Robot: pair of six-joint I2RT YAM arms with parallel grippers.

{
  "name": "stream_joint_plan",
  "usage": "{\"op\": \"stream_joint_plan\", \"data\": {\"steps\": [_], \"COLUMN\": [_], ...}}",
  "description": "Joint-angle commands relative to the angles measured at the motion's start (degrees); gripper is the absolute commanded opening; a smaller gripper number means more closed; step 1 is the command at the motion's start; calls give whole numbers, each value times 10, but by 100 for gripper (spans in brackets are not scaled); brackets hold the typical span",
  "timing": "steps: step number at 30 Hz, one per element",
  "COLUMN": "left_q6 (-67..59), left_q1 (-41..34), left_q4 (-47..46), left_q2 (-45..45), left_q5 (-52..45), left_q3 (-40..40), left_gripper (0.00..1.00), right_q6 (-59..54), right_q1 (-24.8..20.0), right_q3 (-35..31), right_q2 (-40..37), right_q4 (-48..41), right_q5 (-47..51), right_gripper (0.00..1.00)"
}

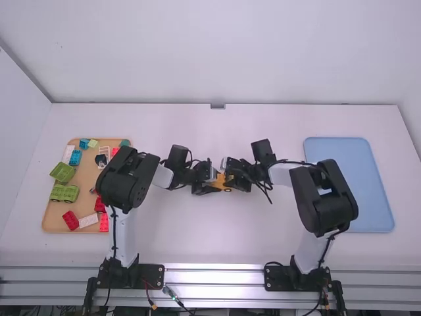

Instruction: Assemble lego blocks to make yellow taxi

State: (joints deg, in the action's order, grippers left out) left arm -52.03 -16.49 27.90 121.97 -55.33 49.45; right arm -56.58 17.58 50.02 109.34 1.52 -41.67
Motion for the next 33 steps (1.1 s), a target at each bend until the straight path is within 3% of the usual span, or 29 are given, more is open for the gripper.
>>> {"op": "stream_joint_plan", "data": {"steps": [1, 3, 8, 12, 14, 20, 26, 33], "left_q6": [0, 0, 0, 1, 1, 2, -19, -78], "left_q1": [-4, -4, -8, -7, -5, -2, 1, 38], "left_q4": [-15, -15, -15, -15, -17, -61, -181, -370], "left_q2": [15, 15, 15, 15, 15, -15, -99, -223], "left_q5": [50, 50, 50, 50, 50, 76, 127, 127], "left_q3": [-11, -11, -11, -11, -11, -11, 9, 63], "left_gripper": [48, 49, 58, 83, 100, 99, 99, 99], "right_q6": [-21, -33, -37, -37, -31, -17, -34, 107], "right_q1": [-9, -14, -18, -20, -28, -81, -95, -58], "right_q3": [3, 3, 3, 3, 3, -12, -63, -82], "right_q2": [4, 3, 2, 2, 2, 2, 2, 66], "right_q4": [-3, -1, 31, 64, 77, 77, 104, 271], "right_q5": [-42, -63, -121, -164, -187, -240, -253, -200], "right_gripper": [43, 43, 56, 70, 83, 100, 99, 99]}}
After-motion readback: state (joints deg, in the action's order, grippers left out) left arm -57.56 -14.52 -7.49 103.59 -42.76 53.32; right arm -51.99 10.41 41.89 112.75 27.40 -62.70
